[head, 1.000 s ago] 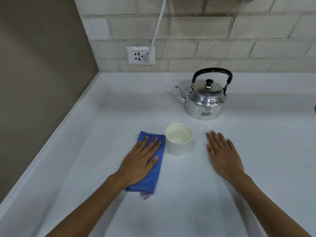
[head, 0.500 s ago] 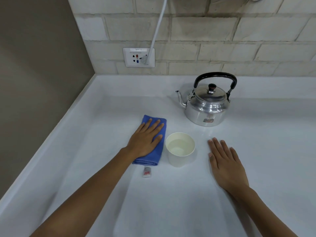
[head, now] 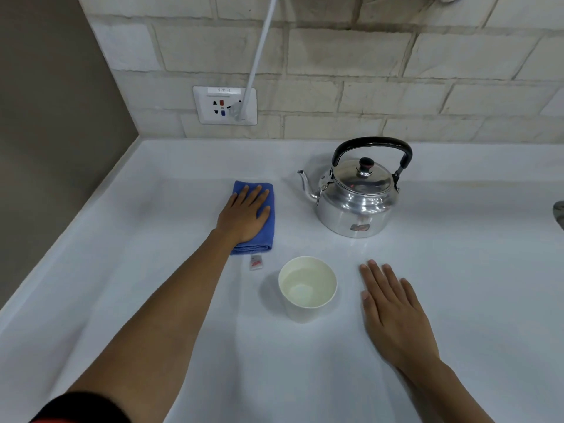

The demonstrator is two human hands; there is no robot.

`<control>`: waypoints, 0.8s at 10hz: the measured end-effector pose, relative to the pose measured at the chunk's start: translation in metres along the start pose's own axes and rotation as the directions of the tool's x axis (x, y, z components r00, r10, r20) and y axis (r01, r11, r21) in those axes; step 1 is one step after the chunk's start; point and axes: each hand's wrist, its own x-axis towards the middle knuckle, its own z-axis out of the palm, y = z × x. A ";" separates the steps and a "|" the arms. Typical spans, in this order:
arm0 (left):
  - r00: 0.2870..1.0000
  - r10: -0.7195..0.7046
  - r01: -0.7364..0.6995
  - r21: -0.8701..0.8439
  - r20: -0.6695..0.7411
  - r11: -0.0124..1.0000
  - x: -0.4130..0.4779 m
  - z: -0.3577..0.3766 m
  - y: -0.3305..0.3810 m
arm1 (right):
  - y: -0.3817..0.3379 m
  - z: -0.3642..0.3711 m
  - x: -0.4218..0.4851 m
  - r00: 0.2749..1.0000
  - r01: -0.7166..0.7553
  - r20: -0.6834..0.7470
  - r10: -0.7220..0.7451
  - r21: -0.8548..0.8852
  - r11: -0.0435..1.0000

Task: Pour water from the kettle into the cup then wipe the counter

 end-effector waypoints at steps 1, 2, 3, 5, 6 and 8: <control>1.000 -0.004 0.004 -0.016 -0.001 1.000 0.013 -0.001 -0.005 | 0.000 -0.001 0.000 1.000 0.002 0.011 -0.002 -0.007 1.000; 1.000 -0.001 0.001 -0.015 -0.010 1.000 0.023 0.000 -0.008 | -0.001 -0.003 0.000 1.000 -0.002 0.014 0.002 0.000 1.000; 1.000 0.003 -0.003 -0.015 -0.004 1.000 0.030 0.000 -0.011 | -0.002 -0.003 0.000 1.000 0.002 0.013 -0.002 0.009 1.000; 0.995 0.006 -0.007 0.013 0.100 1.000 0.033 -0.006 -0.010 | 0.000 -0.002 -0.001 1.000 0.001 0.010 -0.001 -0.001 1.000; 0.995 -0.006 0.008 -0.014 0.097 1.000 0.025 -0.013 -0.003 | 0.000 -0.003 -0.001 1.000 -0.006 0.018 0.006 -0.006 1.000; 0.989 0.067 -0.072 -0.035 -0.134 0.997 -0.003 -0.035 0.016 | 0.003 -0.001 -0.002 0.999 0.014 0.035 -0.013 -0.028 1.000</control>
